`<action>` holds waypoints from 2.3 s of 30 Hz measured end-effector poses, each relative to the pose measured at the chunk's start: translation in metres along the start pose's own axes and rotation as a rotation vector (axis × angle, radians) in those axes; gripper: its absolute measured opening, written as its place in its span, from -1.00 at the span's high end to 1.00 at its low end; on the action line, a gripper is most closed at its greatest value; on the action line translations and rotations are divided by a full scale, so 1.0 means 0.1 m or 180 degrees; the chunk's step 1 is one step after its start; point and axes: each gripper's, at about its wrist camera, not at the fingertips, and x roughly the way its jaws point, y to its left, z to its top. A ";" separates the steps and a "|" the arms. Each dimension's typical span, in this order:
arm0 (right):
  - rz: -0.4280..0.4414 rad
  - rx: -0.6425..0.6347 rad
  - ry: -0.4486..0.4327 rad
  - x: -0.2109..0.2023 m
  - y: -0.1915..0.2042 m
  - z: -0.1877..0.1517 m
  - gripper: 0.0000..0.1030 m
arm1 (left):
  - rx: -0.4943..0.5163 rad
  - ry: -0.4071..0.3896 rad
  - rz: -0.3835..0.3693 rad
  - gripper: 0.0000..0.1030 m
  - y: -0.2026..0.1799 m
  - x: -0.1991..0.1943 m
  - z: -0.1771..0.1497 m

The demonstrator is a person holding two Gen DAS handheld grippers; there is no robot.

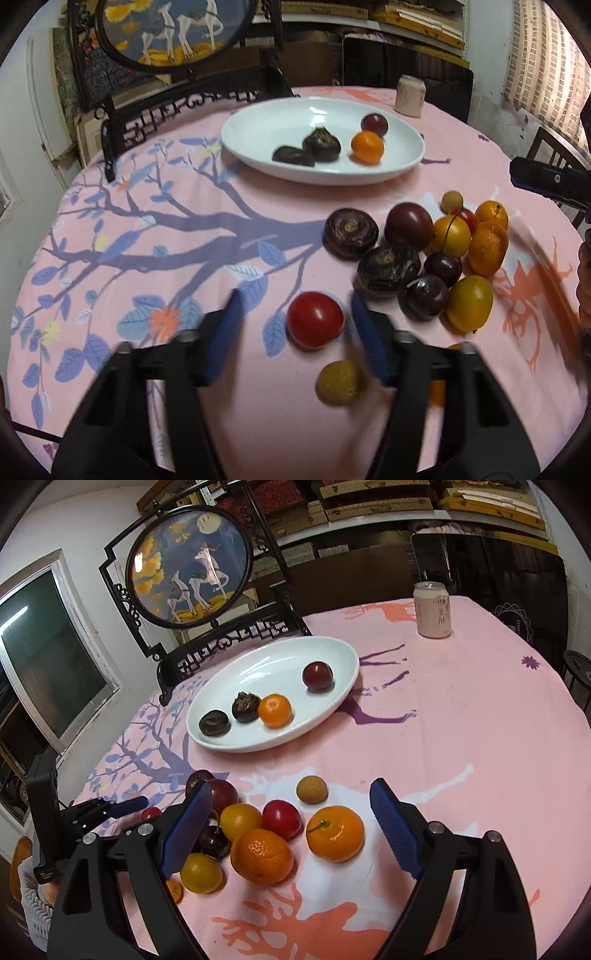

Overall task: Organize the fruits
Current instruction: 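Grasp a red tomato with left tool while right tool grasps a mandarin, then place the tomato and mandarin on the white plate, opening both tools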

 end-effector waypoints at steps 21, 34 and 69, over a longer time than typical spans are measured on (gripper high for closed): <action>0.0125 0.0490 0.0378 0.22 -0.37 -0.18 -0.14 | 0.0028 0.0121 -0.0068 0.38 -0.05 0.09 0.00; -0.0180 0.0082 0.0437 0.31 -0.15 -0.23 0.21 | 0.0046 0.0132 -0.0030 0.35 -0.06 0.11 0.01; -0.0002 0.0004 -0.0098 0.39 0.06 0.53 -0.35 | -0.0301 -0.0238 0.0119 -0.37 0.17 0.48 1.07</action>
